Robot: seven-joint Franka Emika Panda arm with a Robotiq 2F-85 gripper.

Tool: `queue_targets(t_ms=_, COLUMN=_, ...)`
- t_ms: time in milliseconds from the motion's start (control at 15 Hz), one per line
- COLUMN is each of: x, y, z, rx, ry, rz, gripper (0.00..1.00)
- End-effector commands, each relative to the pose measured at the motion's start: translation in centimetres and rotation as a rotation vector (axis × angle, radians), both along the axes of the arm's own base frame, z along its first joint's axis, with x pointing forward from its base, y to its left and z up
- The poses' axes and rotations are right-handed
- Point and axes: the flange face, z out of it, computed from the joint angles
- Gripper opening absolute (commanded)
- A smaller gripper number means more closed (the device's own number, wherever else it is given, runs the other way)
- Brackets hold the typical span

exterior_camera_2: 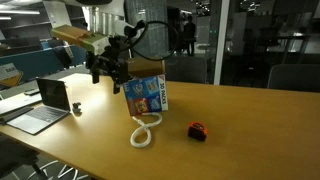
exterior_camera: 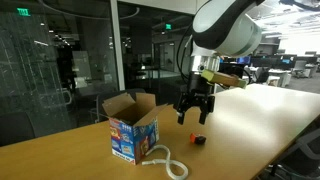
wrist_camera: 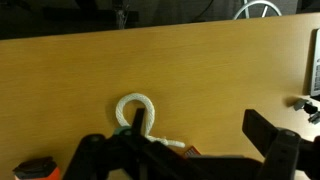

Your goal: Put the rope in the blue box

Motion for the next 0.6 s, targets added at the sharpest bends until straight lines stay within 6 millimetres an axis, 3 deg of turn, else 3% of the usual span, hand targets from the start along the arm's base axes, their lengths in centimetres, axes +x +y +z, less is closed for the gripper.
queue_targets(t_ms=0, x=0.13, y=0.03, z=0.26, rx=0.001, ry=-0.004, rz=0.000, gripper=1.00)
queue_targets(t_ms=333, x=0.34, y=0.12, z=0.69, rx=0.004, ry=-0.013, rz=0.001, gripper=1.00)
queue_targets(t_ms=533, x=0.36, y=-0.30, z=0.89, rx=0.008, ry=-0.096, rz=0.121, gripper=1.00)
